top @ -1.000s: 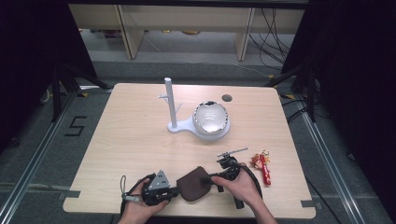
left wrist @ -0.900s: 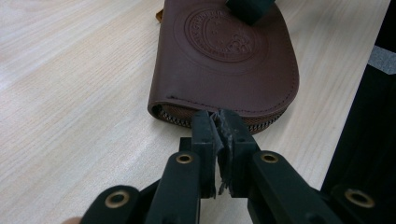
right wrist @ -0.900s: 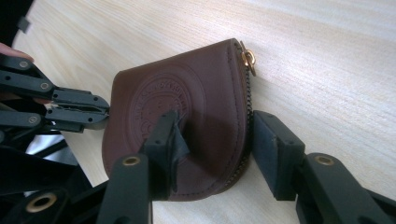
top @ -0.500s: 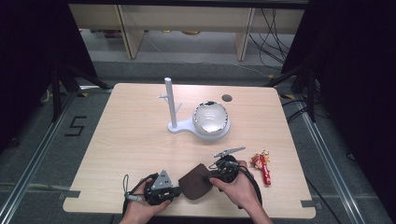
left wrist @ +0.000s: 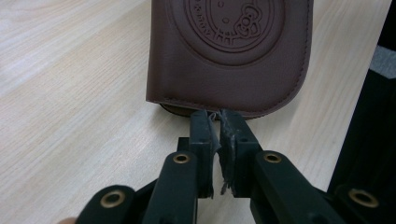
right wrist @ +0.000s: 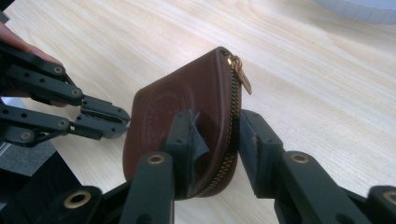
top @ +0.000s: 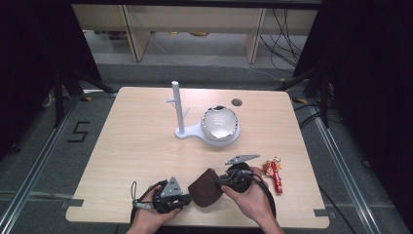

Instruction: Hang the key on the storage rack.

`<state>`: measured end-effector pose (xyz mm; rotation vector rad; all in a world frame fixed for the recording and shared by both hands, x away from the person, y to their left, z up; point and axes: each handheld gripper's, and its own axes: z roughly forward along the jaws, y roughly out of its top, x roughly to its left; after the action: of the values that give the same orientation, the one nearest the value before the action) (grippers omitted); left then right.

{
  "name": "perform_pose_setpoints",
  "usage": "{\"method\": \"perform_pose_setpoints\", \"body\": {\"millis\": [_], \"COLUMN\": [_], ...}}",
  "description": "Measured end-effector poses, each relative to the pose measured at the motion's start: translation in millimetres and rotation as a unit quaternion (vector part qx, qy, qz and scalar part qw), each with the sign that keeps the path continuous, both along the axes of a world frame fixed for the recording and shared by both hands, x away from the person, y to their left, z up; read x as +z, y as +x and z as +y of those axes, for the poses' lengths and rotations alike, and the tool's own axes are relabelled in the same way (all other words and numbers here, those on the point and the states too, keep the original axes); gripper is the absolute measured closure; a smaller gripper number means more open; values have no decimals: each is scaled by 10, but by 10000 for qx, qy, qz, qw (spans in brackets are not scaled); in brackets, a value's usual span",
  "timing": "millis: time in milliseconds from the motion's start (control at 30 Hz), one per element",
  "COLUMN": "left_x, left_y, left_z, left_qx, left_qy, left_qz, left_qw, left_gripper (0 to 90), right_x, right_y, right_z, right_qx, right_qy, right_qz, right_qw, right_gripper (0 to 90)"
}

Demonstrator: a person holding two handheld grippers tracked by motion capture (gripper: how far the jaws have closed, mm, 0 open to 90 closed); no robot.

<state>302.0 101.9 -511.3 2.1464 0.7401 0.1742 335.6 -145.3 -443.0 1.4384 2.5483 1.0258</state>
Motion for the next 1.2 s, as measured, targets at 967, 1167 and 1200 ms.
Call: {"method": "perform_pose_setpoints", "body": {"millis": [967,1167,1200], "left_x": [68,62,57], "left_y": [-20,-14,-9], "left_z": [555,689,711], "left_qx": [1203,1523,1567], "left_qy": [-884,-1029,-1070], "left_qz": [-937,-1078,-1109], "left_qw": [9843,9770,9755], "left_gripper": [599,446,427], "right_x": [260,371,394], "right_y": [-33,13,16], "right_z": [-150,-205,-216], "right_qx": [-202,-242,-288], "right_qy": [129,103,82], "right_qz": [-487,-792,-820], "right_qw": [9985,9965,9962], "right_gripper": [761,761,761]}}
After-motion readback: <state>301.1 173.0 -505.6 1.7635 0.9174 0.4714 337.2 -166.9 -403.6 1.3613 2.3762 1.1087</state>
